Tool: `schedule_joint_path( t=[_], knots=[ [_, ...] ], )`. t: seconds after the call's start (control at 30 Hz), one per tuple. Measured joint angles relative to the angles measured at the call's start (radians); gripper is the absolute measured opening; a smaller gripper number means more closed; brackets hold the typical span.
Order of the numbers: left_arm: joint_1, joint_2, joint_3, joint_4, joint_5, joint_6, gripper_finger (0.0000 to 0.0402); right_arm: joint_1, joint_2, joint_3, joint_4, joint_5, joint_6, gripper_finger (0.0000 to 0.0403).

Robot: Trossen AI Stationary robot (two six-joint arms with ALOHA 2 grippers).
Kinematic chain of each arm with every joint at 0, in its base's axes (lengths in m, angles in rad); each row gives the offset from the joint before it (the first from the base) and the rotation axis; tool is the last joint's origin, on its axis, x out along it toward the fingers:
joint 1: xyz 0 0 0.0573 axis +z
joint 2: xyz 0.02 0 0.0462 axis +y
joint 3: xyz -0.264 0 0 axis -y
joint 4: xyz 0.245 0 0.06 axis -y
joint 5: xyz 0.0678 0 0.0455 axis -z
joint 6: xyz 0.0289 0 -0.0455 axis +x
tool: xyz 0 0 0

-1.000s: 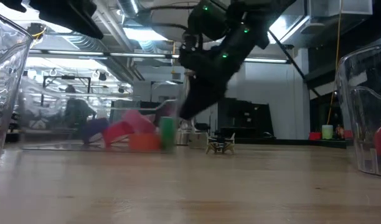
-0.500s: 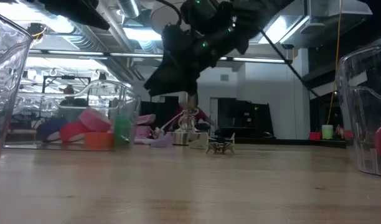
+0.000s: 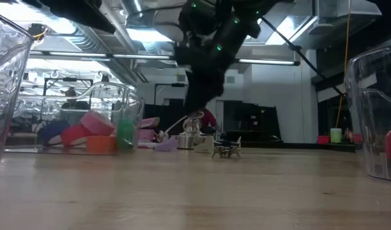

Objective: Pick and place Stapler, Stapler remover, tape
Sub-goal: Put the top gray staple remover into the bottom left transparent bin

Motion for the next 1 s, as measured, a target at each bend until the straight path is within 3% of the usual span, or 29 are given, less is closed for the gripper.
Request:
schedule_joint_path(
  t=[0.1,0.37,0.6,1.0],
  knots=[
    [0.0,0.008,0.0,-0.001,-0.011,0.001,0.0094,0.009,0.0,-0.034,0.023,0.083,0.003,0.0159],
    [0.0,0.011,0.0,-0.009,-0.009,-0.013,0.0091,0.01,-0.001,-0.114,0.063,0.092,0.022,0.0159],
    [0.0,0.011,0.0,-0.008,-0.01,-0.016,0.009,0.008,-0.001,-0.143,0.095,0.186,0.008,0.0159],
    [0.0,0.011,0.0,-0.008,-0.01,-0.016,0.0089,0.008,-0.001,-0.151,0.082,0.186,-0.03,0.0158]
  ],
)
